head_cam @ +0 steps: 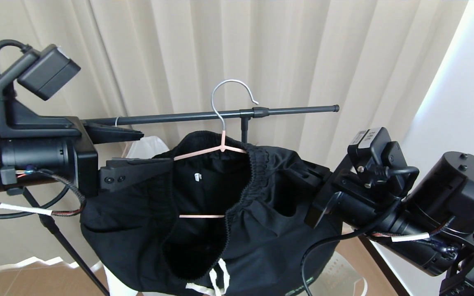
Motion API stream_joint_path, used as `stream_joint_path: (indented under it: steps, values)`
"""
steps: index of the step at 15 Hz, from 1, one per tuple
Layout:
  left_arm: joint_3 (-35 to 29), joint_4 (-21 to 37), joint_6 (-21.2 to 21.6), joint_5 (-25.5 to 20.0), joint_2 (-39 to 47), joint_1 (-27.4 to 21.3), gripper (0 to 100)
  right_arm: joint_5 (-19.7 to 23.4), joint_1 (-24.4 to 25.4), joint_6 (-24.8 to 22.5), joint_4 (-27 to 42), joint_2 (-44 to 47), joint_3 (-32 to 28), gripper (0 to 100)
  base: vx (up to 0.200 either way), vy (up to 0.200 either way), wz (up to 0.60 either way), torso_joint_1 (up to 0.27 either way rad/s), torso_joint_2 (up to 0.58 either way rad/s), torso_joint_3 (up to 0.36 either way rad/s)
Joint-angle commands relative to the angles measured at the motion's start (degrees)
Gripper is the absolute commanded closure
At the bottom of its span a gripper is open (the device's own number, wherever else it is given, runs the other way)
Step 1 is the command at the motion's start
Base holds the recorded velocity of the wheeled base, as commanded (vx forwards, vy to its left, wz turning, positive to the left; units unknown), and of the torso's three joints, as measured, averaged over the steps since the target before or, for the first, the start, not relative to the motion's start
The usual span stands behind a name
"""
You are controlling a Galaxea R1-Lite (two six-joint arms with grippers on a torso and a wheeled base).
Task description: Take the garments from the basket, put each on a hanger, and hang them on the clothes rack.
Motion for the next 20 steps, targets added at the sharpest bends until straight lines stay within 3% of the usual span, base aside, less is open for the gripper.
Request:
stream_joint_path:
  steps: [1,2,5,8,12,20]
  values:
    - [-7.08,5.02,3.2,-6.14,7.01,3.95,0,-0.03,-0.07,-0.02,-0.02,-0.03,0.09,100,0.0,0.0,0.0,0.0,0.0,0.0]
    - [-10.33,8.98,5.13,-10.01,8.06,4.83,0,-0.03,-0.07,-0.02,-0.02,-0.03,0.09,100,0.0,0.0,0.0,0.0,0.0,0.0]
    - [-16.04,19.0,15.5,-15.11,11.14,5.88,0,-0.03,-0.07,-0.02,-0.02,0.05,0.09,100,0.0,0.0,0.0,0.0,0.0,0.0]
    - [-17.19,21.72,20.16,-17.3,13.07,5.71,0,-0.03,-0.07,-0.02,-0.02,0.14,0.09,100,0.0,0.0,0.0,0.0,0.0,0.0]
    - [-13.85,21.63,21.13,-17.39,12.72,3.07,0,-0.03,-0.07,-0.02,-0.02,0.05,0.0,100,0.0,0.0,0.0,0.0,0.0,0.0]
    - [-11.56,21.28,21.13,-17.39,12.63,2.63,0,-0.03,-0.07,-0.02,-0.02,-0.21,-0.09,100,0.0,0.0,0.0,0.0,0.0,0.0]
